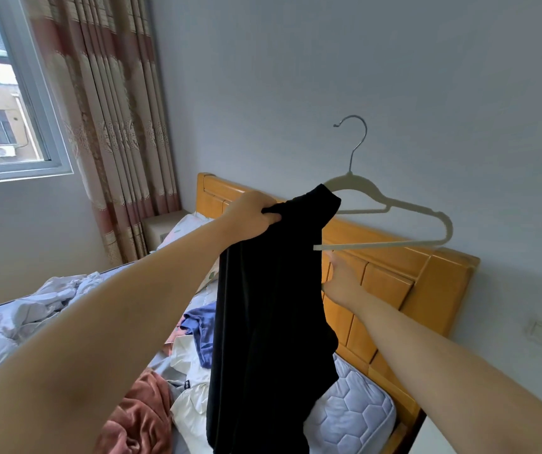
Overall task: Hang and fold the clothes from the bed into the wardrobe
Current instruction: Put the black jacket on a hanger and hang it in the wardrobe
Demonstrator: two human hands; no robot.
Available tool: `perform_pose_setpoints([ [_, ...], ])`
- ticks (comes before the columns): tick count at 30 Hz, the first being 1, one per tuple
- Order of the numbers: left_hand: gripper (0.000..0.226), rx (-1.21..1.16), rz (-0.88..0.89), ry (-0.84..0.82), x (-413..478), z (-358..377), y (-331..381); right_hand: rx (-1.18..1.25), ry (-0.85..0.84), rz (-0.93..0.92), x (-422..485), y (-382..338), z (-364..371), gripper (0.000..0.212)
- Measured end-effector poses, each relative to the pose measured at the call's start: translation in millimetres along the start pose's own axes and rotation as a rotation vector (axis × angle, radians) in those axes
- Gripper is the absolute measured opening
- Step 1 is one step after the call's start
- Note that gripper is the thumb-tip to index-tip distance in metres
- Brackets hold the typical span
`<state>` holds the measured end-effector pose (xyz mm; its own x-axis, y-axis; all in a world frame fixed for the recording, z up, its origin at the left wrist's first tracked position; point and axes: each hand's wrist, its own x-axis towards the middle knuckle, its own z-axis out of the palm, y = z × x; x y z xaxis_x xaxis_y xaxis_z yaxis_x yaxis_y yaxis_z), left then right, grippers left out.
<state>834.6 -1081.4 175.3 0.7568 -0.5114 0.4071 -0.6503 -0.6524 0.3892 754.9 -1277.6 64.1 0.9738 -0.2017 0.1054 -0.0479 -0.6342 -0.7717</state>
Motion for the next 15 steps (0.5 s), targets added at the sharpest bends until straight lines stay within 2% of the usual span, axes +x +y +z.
perform_pose_setpoints([
  [1,0.022,-0.02,-0.001,-0.011,0.2,-2.2,0.0,0.071,-0.064,0.041,2.4,-4.0,0.3,0.061],
  [3,0.021,-0.047,-0.009,-0.016,-1.5,-6.2,-3.0,0.205,-0.234,0.11,4.9,-5.4,1.7,0.049],
  [5,0.022,-0.074,-0.024,-0.009,-4.7,-9.2,-10.5,0.17,-0.338,0.103,5.1,-1.9,3.0,0.028],
  [6,0.023,-0.09,-0.04,0.001,-7.2,-10.2,-15.4,0.146,-0.327,0.097,6.0,0.2,3.8,0.016],
  [7,0.025,-0.104,-0.063,0.02,-9.7,-11.2,-20.9,0.151,-0.274,0.104,9.8,1.5,2.8,0.011],
  [9,0.027,-0.134,-0.128,0.061,-15.1,-12.8,-33.9,0.157,-0.046,0.154,21.8,7.0,-5.0,0.025],
  [11,0.024,-0.165,-0.181,0.079,-20.6,-13.8,-46.1,0.173,0.16,0.187,33.7,9.4,-16.7,0.023],
  [13,0.019,-0.189,-0.21,0.078,-24.6,-12.6,-54.0,0.112,0.254,0.147,41.9,6.8,-27.3,0.02],
  [15,0.019,-0.217,-0.23,0.078,-24.8,-9.8,-55.7,-0.085,0.301,0.11,43.7,2.1,-34.0,0.024],
])
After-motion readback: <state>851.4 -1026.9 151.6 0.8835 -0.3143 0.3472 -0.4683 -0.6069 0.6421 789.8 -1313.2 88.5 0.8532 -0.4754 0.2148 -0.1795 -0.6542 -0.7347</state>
